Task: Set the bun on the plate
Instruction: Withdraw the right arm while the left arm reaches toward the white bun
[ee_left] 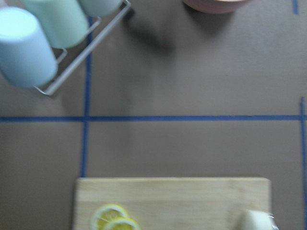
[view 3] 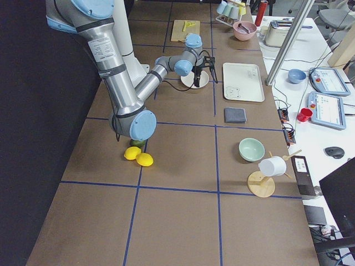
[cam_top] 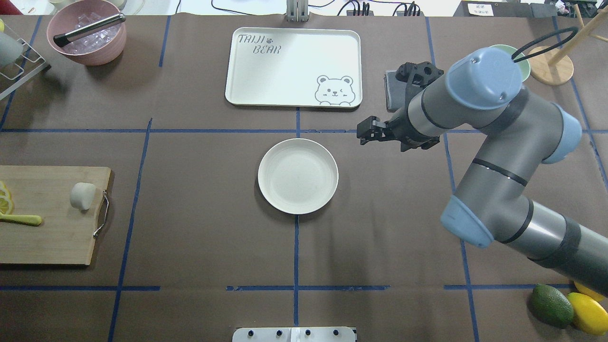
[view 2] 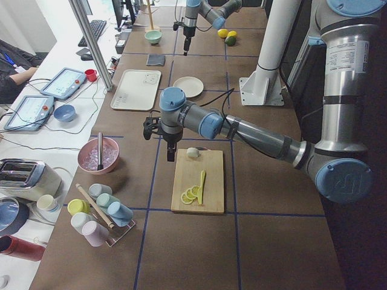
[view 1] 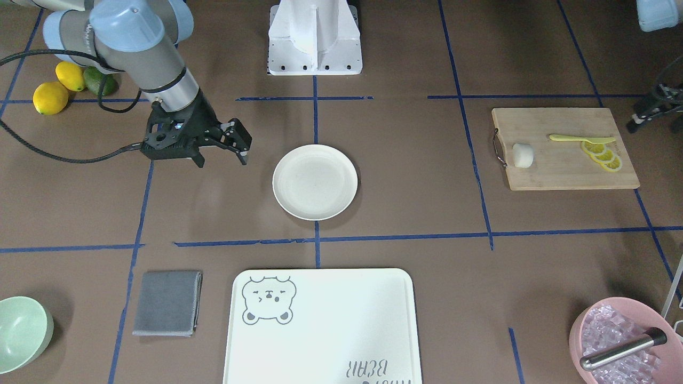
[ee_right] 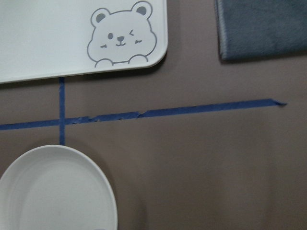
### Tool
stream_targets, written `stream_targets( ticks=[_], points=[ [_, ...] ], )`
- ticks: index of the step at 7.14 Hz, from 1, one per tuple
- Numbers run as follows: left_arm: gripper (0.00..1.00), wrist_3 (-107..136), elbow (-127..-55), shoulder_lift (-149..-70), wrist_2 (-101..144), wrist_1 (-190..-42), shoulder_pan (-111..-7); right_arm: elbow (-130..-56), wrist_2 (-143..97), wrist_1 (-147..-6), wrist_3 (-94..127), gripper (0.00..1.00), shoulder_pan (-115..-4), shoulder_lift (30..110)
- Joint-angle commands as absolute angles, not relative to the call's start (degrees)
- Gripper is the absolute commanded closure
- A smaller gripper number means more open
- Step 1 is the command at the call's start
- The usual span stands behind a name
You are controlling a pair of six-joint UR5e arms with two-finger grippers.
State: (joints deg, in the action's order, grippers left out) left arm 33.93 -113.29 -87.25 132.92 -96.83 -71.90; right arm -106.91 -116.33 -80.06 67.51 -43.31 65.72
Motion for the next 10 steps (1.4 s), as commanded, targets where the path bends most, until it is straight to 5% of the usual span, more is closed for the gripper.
stream_targets(
  ticks=[1, 5, 10],
  points=[
    [0.0, 51.8, -114.5, -86.9, 123.5, -106.2, -58.6, -107.0, -122.7, -80.4, 54.6, 0.0, -50.9, 71.0],
    [0.0, 59.6, -110.7, -86.8, 115.7, -114.9, -48.9, -105.0, -128.3, -82.2, 24.2, 0.0, -67.6, 83.1],
    [0.0, 59.6, -104.7, -86.0, 112.4, -121.2, -44.7, -103.4, -128.2, -92.2, 9.6, 0.0, -74.6, 85.2]
  ],
)
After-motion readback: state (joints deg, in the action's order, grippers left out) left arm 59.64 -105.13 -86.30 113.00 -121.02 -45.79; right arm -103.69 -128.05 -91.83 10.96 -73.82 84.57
